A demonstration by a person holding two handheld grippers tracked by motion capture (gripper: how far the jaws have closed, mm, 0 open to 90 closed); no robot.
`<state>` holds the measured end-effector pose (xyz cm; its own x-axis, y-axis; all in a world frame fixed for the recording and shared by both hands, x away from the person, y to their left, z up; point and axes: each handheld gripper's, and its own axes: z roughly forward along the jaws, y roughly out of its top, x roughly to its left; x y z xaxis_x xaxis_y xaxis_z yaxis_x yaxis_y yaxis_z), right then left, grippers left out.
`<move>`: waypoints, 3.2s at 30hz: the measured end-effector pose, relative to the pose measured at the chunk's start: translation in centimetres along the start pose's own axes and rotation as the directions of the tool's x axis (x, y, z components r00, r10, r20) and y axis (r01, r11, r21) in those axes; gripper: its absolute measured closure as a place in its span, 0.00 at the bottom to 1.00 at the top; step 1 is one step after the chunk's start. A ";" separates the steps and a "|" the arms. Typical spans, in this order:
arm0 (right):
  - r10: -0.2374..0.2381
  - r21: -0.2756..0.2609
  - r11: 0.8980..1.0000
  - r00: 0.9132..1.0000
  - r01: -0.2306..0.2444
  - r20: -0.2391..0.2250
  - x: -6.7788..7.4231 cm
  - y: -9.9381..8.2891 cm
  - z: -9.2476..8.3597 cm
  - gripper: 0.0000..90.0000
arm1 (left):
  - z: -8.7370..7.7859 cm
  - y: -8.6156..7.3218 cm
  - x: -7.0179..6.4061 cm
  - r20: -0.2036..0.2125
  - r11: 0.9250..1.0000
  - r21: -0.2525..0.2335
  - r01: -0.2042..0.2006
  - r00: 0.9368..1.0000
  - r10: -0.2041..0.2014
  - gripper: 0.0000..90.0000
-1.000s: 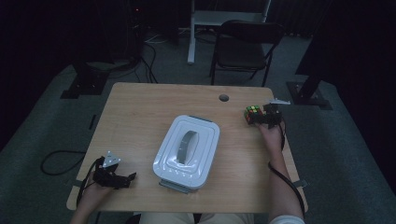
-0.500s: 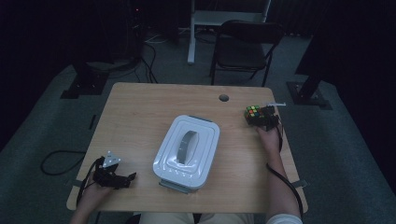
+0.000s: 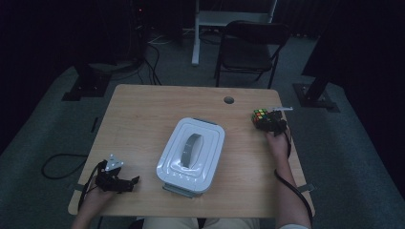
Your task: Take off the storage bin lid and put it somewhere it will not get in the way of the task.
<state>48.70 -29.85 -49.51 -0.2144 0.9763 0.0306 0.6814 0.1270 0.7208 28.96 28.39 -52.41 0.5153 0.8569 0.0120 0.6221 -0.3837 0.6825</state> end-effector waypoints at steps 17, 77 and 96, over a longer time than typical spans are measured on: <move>-0.065 -0.052 0.997 0.998 0.064 -0.022 0.4 -2.1 -5.2 0.38 | 0.1 0.1 -0.3 -0.026 1.000 0.001 0.024 0.999 -0.024 0.01; -0.129 -0.063 0.991 0.980 0.121 -0.151 2.7 -16.2 -15.0 0.37 | 0.2 0.2 -0.3 -0.030 1.000 -0.001 0.027 0.999 -0.027 0.01; -0.146 -0.155 0.980 0.979 0.123 -0.144 2.9 -13.3 -17.0 0.14 | 0.2 0.2 -0.3 -0.030 1.000 -0.001 0.027 0.999 -0.027 0.01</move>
<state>27.17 -31.68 -47.27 -0.4100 0.9117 0.0243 0.5326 0.2177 0.8179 28.99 28.00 -52.42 0.4805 0.8769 0.0151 0.6353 -0.3598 0.6833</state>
